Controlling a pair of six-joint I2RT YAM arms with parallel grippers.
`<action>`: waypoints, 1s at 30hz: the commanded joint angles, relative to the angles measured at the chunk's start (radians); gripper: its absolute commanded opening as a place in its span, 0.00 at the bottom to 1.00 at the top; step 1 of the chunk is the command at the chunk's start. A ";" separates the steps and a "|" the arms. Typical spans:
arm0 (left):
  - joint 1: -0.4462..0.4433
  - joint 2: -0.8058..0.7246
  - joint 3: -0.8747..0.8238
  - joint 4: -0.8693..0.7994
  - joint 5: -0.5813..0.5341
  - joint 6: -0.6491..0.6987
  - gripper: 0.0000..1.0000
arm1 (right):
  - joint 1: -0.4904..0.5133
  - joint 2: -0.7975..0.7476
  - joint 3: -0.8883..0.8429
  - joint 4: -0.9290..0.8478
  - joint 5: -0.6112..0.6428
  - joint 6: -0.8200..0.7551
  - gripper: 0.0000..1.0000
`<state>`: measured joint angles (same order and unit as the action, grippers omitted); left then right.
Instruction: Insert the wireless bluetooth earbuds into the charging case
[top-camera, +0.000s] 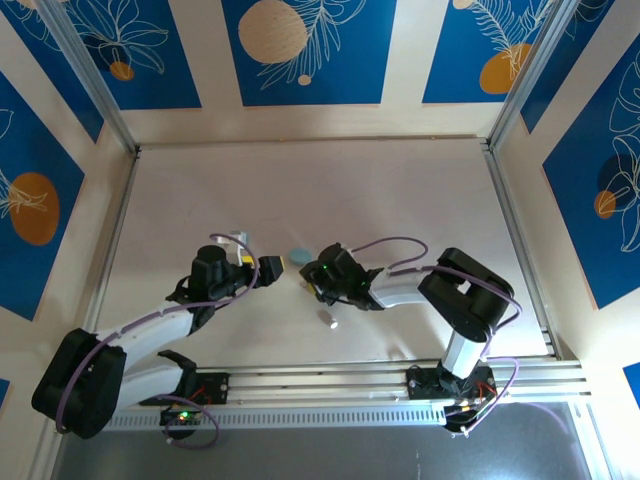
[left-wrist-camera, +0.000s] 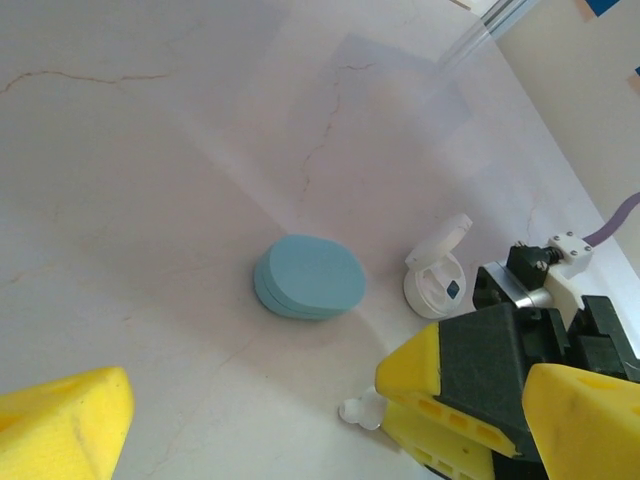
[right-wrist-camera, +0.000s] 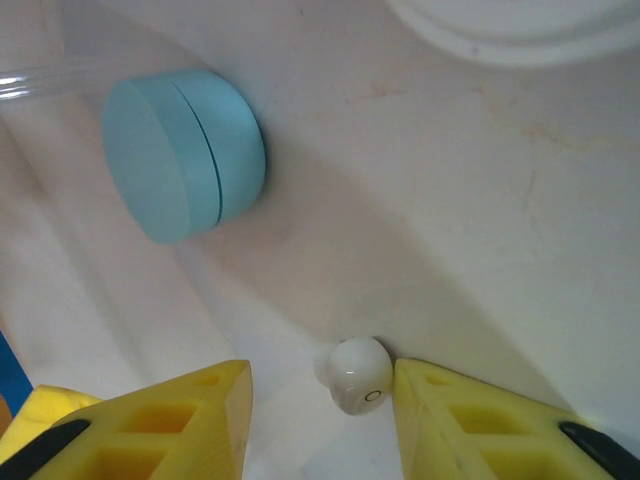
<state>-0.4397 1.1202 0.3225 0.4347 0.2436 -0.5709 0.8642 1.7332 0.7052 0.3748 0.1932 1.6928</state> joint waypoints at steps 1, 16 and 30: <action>0.016 -0.016 0.017 0.025 0.025 0.003 1.00 | -0.017 0.023 0.014 0.004 0.039 -0.025 0.41; 0.016 -0.010 0.018 0.032 0.033 0.002 1.00 | 0.002 -0.022 0.009 -0.103 0.041 -0.043 0.41; 0.015 -0.035 -0.004 0.071 0.091 0.009 1.00 | 0.007 -0.005 0.068 -0.166 -0.005 -0.165 0.33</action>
<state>-0.4381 1.1172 0.3222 0.4622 0.2993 -0.5701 0.8639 1.7172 0.7456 0.2394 0.2008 1.5692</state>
